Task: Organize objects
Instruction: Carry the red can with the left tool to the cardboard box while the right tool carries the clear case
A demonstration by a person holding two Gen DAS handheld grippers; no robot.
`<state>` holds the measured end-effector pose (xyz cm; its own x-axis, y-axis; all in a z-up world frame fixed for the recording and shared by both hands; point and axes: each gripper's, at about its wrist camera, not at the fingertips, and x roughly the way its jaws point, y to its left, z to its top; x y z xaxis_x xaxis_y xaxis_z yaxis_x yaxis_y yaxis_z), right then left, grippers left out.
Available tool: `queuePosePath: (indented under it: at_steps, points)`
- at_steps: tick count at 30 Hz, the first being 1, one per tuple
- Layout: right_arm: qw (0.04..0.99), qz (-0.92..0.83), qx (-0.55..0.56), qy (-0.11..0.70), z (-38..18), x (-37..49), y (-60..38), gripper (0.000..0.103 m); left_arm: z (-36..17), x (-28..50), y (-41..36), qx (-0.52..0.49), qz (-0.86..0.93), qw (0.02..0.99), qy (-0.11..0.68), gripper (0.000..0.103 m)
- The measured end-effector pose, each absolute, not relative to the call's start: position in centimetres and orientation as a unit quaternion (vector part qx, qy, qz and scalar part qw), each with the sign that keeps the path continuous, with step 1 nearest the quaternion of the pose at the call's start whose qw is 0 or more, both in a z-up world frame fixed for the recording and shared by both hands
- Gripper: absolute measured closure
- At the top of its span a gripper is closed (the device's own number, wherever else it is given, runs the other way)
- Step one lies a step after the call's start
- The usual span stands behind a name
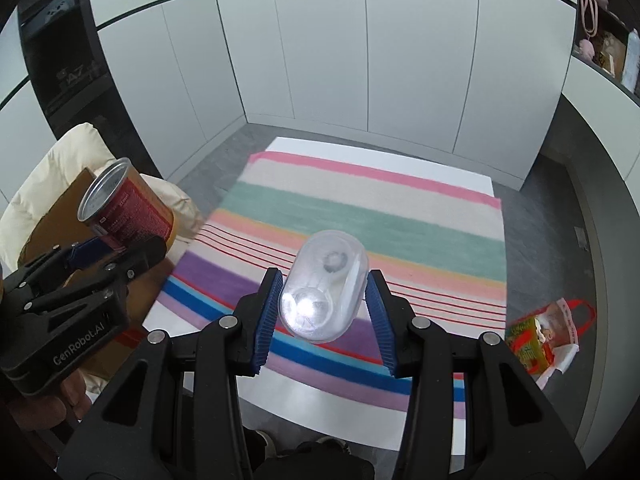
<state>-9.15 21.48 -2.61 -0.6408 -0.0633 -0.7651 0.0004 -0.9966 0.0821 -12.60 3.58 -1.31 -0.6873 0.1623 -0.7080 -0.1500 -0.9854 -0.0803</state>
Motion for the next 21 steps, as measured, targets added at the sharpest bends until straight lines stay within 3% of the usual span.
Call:
queuePosePath:
  at_steps: [21]
  points:
    - [0.096, -0.903, 0.418, 0.019, -2.8, -12.1, 9.8, 0.058, -0.9, -11.2, -7.9, -0.368, 0.929, -0.007, -0.038, 0.05]
